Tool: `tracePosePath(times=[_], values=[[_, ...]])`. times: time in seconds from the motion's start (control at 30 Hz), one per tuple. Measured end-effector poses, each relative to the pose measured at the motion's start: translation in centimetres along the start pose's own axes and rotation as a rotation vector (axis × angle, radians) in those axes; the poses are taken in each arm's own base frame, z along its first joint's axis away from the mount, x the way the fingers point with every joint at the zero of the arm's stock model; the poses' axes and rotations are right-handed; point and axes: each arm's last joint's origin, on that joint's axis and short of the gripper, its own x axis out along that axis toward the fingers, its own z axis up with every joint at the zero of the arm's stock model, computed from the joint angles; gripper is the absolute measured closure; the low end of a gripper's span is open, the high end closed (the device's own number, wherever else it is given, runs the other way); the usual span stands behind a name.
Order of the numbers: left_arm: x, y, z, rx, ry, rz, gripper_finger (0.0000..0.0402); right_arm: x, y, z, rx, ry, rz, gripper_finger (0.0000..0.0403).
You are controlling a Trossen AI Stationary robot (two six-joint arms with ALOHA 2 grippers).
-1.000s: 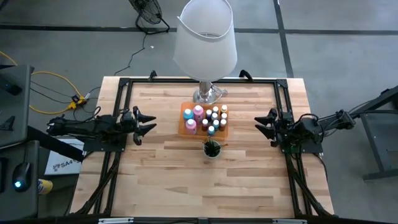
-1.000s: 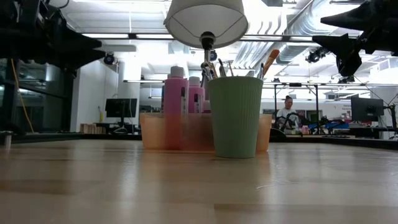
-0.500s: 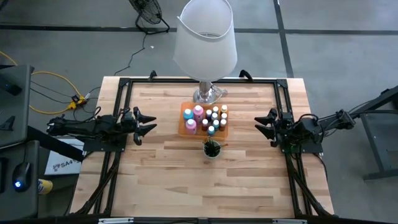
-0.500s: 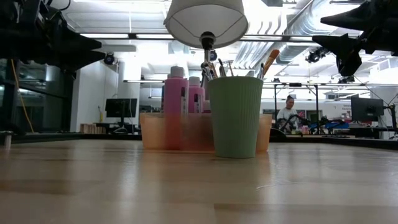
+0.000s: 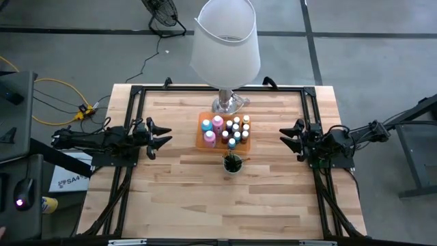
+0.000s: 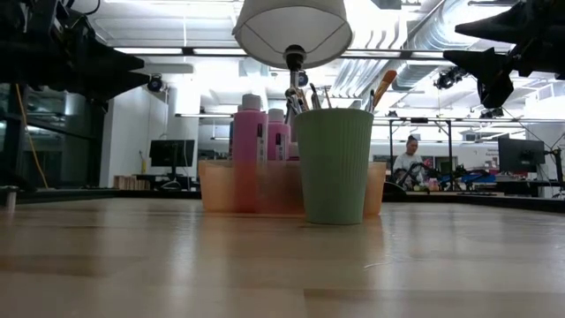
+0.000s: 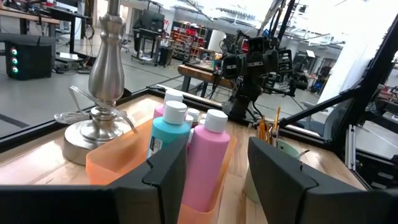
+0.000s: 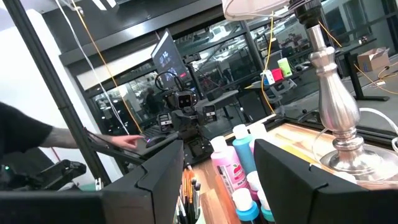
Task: Pick & Place Paint Supplies
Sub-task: Return to Home Position
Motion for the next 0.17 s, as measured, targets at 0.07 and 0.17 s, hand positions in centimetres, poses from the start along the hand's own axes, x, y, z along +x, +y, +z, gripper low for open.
tracePosePath(times=[0.07, 0.17], values=[[0.00, 0.00, 0.00, 0.000, 0.000, 0.000, 0.0234, 0.00, 0.00, -0.01, 0.000, 0.000, 0.000, 0.0212], [0.00, 0.00, 0.00, 0.000, 0.000, 0.000, 0.0234, 0.00, 0.00, -0.01, 0.000, 0.000, 0.000, 0.0212]])
